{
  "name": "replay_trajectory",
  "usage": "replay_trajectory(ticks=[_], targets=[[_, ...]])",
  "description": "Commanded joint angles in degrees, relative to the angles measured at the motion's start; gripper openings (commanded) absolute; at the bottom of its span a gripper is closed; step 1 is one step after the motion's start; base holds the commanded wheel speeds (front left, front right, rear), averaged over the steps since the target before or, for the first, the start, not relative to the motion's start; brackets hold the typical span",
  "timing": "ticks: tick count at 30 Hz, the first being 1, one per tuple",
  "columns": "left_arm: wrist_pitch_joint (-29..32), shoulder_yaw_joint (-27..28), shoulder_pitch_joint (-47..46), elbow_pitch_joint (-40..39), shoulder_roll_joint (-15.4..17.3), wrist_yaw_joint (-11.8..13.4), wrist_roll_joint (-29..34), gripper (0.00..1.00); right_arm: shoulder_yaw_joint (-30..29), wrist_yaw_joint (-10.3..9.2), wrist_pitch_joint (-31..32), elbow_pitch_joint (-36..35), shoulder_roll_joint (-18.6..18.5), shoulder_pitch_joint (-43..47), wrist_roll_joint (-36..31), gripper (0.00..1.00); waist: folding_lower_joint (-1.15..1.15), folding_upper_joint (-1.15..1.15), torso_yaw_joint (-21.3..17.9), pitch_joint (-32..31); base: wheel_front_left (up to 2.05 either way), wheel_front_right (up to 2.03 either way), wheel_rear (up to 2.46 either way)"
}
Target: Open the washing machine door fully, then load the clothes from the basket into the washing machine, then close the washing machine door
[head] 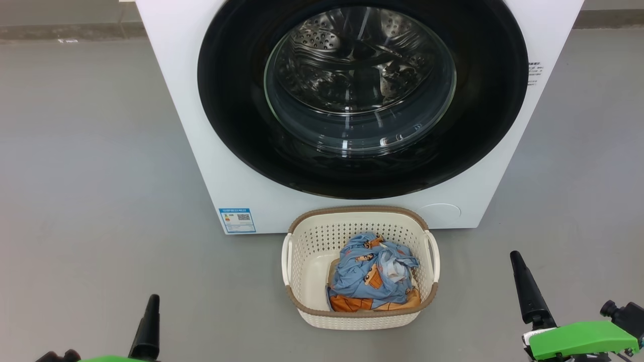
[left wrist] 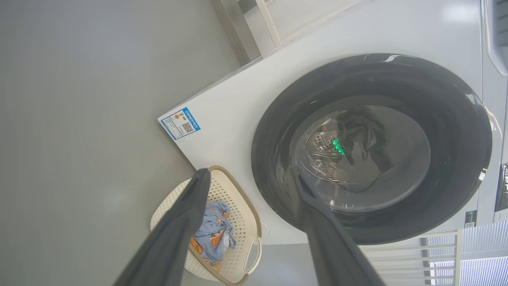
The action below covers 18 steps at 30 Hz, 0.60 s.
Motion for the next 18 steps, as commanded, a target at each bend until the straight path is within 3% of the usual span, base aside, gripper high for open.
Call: replay_trajectory(ticks=[1,18], targets=[[-0.7,0.5,-1.1,-2.1,1.1,0.5,2.7,1.0,1.0,-0.02,-0.8,-2.1,-1.2,-1.3,-2.5,1.0,0.0,0.0,0.0,0.0,0.0,0.0,0.0],[-3.6,-1.7,-0.1,-3.4,1.4,2.8,22.0,1.0,4.0,-0.03,-3.6,-0.9,-3.8,-1.1,-18.2,1.0,0.0,0.0,-0.1,-0.1,0.0,0.0,0.0]])
